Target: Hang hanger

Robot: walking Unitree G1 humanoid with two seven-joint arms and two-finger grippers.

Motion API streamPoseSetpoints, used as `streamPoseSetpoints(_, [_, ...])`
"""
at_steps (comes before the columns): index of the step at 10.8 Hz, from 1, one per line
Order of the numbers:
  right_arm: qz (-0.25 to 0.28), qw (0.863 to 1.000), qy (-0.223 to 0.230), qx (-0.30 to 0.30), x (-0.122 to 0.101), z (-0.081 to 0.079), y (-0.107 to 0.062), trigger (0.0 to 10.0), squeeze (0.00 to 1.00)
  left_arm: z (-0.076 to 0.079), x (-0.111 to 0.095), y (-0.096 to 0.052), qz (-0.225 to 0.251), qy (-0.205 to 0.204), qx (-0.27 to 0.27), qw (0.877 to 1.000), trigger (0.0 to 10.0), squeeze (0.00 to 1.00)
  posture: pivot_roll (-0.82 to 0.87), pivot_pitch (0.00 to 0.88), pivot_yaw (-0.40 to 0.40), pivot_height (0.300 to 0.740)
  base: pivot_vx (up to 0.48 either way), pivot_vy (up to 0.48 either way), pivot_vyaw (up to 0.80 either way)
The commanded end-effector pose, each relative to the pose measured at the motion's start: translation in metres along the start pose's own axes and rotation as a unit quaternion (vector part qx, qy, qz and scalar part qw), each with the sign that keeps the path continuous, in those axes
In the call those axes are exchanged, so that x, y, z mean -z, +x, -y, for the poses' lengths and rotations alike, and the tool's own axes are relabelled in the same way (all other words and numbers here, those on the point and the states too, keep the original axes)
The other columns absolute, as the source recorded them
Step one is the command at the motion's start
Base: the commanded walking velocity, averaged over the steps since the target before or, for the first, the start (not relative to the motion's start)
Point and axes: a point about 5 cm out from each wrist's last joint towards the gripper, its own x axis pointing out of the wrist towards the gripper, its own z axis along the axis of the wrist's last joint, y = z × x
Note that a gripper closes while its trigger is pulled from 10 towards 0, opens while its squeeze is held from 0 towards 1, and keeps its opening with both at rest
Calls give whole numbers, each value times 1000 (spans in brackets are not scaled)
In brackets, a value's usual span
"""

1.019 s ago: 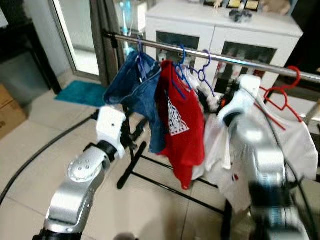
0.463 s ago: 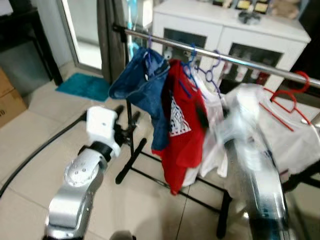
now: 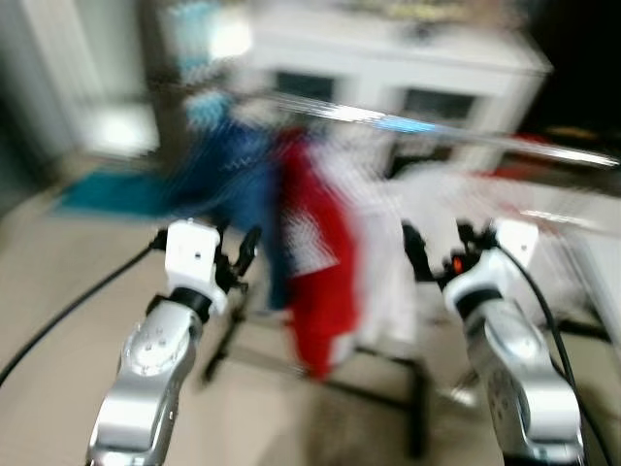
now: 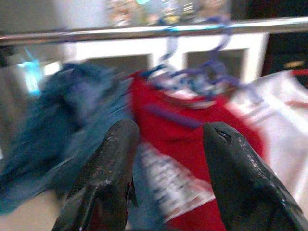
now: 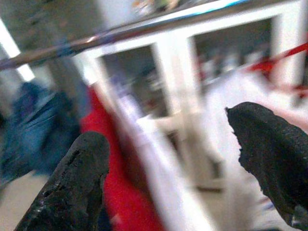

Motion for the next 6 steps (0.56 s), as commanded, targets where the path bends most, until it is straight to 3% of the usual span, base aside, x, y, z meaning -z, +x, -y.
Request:
streamPoseSetpoints(1, [2, 1000, 3, 4, -4, 4, 5, 10000, 0, 7, -2, 5, 8, 1, 18, 1000, 10000, 0, 103, 0, -37, 740, 469, 0, 0])
streamPoseSetpoints(3, [-10, 1000, -8, -27, -3, -2, 9, 10000, 0, 8, -4, 5, 11, 5, 22, 1000, 10000, 0, 112, 0, -49, 740, 467, 0, 0])
streamPoseSetpoints(4, [-20, 997, -57, -51, -2, -6, 11, 10000, 0, 8, -5, 4, 13, 6, 20, 1000, 10000, 0, 116, 0, -56, 740, 469, 0, 800])
streamPoseSetpoints(5, [-18, 996, -54, -62, -4, -7, 11, 10000, 0, 8, -6, 3, 15, 6, 21, 1000, 10000, 0, 117, 0, -58, 740, 469, 0, 800])
streamPoseSetpoints(6, [-34, 993, -49, -102, -4, -3, 12, 10000, 0, 11, -8, 1, 24, 1, 33, 999, 10000, 0, 124, 0, -61, 740, 0, 0, 0])
